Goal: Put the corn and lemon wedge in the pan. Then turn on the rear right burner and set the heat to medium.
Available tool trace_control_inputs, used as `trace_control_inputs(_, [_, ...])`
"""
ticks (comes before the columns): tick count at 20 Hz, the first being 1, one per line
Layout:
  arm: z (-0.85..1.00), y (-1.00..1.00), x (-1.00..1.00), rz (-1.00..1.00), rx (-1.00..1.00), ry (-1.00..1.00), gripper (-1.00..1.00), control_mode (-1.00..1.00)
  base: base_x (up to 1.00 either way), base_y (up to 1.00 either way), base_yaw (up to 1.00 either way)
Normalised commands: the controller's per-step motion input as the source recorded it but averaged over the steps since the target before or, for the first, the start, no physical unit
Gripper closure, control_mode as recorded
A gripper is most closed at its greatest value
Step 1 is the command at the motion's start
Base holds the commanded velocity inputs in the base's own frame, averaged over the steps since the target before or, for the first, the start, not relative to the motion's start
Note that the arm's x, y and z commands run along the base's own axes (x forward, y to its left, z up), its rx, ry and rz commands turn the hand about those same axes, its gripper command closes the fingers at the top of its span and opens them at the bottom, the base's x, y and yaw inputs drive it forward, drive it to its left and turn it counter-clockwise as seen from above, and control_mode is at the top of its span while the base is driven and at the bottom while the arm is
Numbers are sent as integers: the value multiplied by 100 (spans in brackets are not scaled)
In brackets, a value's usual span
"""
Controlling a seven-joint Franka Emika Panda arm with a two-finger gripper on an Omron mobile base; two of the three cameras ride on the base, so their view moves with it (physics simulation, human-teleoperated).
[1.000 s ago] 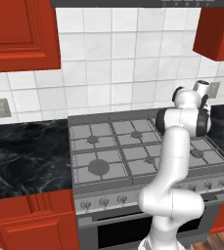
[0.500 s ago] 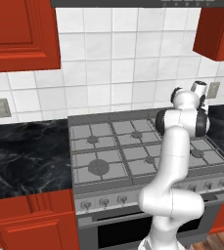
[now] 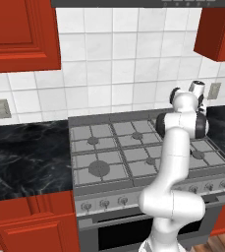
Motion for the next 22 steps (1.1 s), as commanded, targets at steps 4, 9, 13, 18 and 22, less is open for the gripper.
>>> trace_control_inputs(4, [-7,-10,-1,0,0,0,100,-100,0,0,0])
trace_control_inputs(9, [-16,-21,-4,-8,6,2,100,-100,0,0,0])
trace_control_inputs(13, [-3,0,-1,-2,4,0,100,-100,0,0,0])
trace_control_inputs(18, [0,0,0,0,0,0,100,-100,0,0,0])
trace_control_inputs(22, [0,2,0,0,0,0,100,-100,0,0,0])
